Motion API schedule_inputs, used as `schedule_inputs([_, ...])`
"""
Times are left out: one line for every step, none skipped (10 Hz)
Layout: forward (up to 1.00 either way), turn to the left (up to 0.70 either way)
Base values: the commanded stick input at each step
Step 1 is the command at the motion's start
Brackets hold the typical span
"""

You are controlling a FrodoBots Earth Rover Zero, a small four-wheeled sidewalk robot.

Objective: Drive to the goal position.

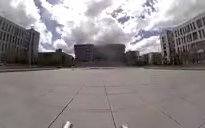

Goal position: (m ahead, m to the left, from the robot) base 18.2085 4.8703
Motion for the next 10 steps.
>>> schedule_inputs([0.7, 0.0])
schedule_inputs([0.7, 0.0])
schedule_inputs([0.7, 0.0])
schedule_inputs([0.7, 0.0])
schedule_inputs([0.7, 0.0])
schedule_inputs([0.7, 0.0])
schedule_inputs([0.7, 0.0])
schedule_inputs([0.7, 0.0])
schedule_inputs([0.7, 0.0])
schedule_inputs([0.7, 0.0])
